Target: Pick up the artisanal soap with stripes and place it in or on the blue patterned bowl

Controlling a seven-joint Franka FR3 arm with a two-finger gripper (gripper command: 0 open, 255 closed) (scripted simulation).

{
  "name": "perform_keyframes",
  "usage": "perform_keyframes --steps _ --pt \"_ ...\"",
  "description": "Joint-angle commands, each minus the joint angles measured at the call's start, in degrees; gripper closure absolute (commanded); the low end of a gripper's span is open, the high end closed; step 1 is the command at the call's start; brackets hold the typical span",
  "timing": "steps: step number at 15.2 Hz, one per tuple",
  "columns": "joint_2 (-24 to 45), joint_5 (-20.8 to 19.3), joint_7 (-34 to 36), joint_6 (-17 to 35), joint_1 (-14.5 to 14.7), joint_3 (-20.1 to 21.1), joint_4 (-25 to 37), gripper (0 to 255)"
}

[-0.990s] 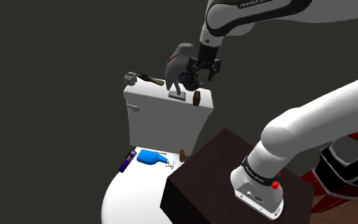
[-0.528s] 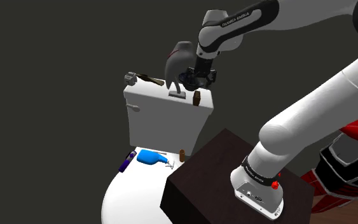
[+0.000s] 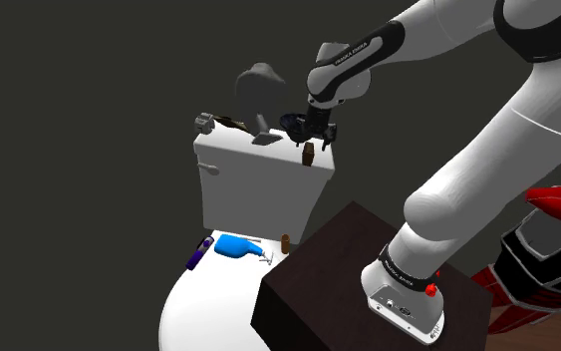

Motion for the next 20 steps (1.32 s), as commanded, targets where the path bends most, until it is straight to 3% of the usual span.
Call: perform_keyframes --steps 1,5,12,13,20 --pt "1.42 -0.11 0.15 1.84 -0.09 -0.07 -0.38 0" --pt "3.43 -0.26 0.24 4.8 -0.15 -0.12 -1.33 0" --pt "3.45 -0.26 0.25 4.79 -0.15 -0.12 -1.3 0" --pt "3.45 -0.26 0.25 4.79 -0.15 -0.12 -1.3 255" --pt "3.45 -0.26 0.25 4.79 -0.15 -0.12 -1.3 255"
